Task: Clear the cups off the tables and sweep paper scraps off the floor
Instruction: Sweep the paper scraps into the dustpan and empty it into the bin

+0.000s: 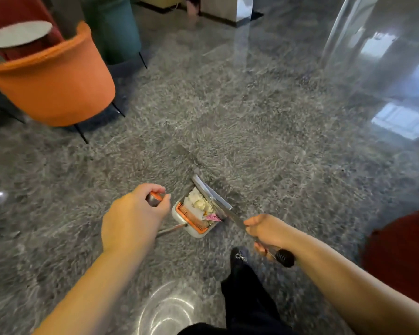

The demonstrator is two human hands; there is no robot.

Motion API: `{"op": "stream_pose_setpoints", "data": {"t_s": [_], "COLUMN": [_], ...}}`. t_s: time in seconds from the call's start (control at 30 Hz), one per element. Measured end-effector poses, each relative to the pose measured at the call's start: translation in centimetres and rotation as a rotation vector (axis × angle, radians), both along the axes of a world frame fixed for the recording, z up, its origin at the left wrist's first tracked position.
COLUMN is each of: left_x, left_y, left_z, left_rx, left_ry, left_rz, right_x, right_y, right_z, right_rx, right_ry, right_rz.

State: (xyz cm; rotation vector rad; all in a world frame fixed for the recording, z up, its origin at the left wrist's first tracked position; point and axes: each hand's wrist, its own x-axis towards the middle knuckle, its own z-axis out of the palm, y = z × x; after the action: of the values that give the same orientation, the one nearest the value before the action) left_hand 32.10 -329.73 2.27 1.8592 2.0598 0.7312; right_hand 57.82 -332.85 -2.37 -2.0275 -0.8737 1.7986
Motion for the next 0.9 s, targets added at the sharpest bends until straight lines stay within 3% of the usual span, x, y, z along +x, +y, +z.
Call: {"op": "stream_pose_setpoints", "data": {"t_s": [0.27, 0.5, 0.9], "left_x": [5.0, 5.2, 4.1], "left_y": [18.8, 35.0, 66.4], "left_z": [1.0, 2.0, 3.3], "left_rx": [-0.019, -0.071, -0.042], "left_ry": [-0.009, -0.121, -0.016], "left_rz": [0.058, 0.082, -0.033], "right_x": [5.1, 5.8, 3.7], "right_y": [20.9, 38.2, 67.3], "right_z": [1.0, 1.1, 1.5], "right_rx": [-0.031, 0.011, 0.073], "right_ry": [-0.049, -0.033, -0.035], "right_rz": [0.022, 0.029, 0.051]}}
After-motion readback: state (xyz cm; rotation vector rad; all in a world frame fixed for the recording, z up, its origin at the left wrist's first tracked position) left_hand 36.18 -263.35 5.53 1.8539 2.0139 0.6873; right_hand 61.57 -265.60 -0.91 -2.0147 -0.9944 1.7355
